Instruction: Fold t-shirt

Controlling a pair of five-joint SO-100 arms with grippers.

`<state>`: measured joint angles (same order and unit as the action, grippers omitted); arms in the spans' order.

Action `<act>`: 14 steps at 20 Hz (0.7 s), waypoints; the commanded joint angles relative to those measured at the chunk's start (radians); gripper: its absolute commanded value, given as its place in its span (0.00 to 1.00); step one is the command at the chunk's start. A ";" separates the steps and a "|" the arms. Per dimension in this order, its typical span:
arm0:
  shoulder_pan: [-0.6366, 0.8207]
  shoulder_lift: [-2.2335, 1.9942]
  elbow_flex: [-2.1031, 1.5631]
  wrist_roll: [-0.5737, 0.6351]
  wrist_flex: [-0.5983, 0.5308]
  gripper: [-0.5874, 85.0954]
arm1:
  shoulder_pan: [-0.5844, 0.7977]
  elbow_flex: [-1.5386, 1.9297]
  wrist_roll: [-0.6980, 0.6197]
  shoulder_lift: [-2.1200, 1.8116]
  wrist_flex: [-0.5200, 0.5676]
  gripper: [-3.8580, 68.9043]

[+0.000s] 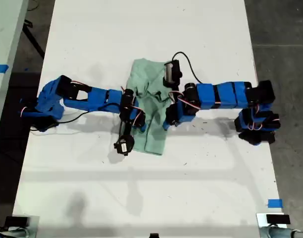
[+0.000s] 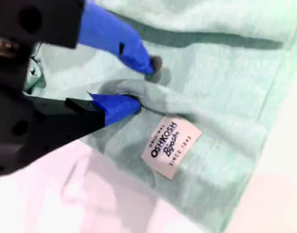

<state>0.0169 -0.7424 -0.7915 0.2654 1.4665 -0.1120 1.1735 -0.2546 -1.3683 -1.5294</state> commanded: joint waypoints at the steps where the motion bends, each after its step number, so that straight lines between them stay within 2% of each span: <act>1: -0.015 -0.199 0.060 0.067 0.104 0.33 | -0.009 0.017 0.012 -0.118 0.015 0.29; 5: -0.041 -0.531 -0.035 0.094 0.299 0.33 | -0.014 0.179 0.035 -0.258 0.075 0.29; 8: -0.121 -0.641 -0.192 0.034 0.330 0.33 | -0.054 0.288 0.054 -0.324 0.141 0.28; 11: -0.230 -0.591 -0.304 -0.061 0.255 0.34 | -0.103 0.316 0.097 -0.293 0.201 0.40; 14: -0.284 -0.586 -0.439 -0.114 0.052 0.34 | -0.138 0.311 0.153 -0.201 0.287 0.42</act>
<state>-0.2393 -1.3085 -1.1934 0.1810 1.6306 -0.2255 1.4987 -0.1335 -1.5846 -1.3070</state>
